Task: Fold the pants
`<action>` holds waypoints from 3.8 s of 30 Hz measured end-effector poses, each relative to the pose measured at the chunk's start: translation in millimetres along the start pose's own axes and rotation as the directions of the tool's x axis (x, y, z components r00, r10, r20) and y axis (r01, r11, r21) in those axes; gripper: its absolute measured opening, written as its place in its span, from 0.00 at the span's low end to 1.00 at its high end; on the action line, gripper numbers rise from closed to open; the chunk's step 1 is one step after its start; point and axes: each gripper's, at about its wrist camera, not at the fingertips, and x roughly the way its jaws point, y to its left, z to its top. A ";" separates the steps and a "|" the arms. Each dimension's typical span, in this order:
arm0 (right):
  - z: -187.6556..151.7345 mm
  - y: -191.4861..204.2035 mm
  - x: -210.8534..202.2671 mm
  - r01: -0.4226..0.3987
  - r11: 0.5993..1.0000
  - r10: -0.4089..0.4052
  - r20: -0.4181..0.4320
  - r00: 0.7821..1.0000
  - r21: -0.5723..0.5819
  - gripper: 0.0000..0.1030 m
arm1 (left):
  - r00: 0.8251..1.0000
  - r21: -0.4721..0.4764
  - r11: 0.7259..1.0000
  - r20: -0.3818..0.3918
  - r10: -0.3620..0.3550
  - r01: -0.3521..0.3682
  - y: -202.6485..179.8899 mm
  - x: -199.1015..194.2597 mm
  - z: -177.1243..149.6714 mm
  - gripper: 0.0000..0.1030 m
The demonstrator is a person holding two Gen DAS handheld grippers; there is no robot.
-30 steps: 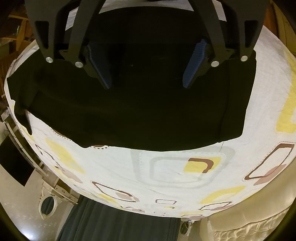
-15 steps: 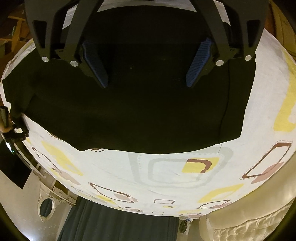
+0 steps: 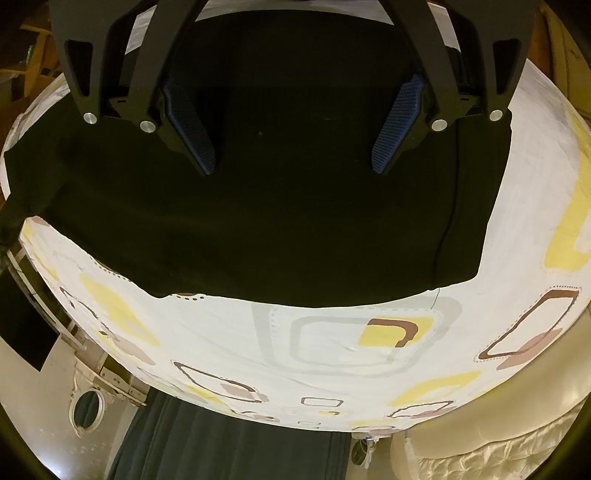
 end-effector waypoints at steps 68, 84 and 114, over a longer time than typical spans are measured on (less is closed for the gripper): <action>-284.3 30.7 -18.3 -0.309 0.911 0.386 -0.302 0.871 0.272 0.05 | 0.999 0.026 0.998 -0.006 0.054 -0.054 0.9 -2.0 -0.9 0.83; -332.1 71.4 10.6 -0.397 0.841 0.518 -0.332 0.788 0.368 0.36 | 0.997 0.016 0.997 -0.007 0.076 -0.076 34.4 -1.4 1.4 0.85; -263.4 84.6 -56.4 -0.524 0.852 0.458 -0.478 0.750 -0.006 0.46 | 0.993 0.076 0.996 0.112 0.047 -0.056 49.9 -28.0 4.2 0.84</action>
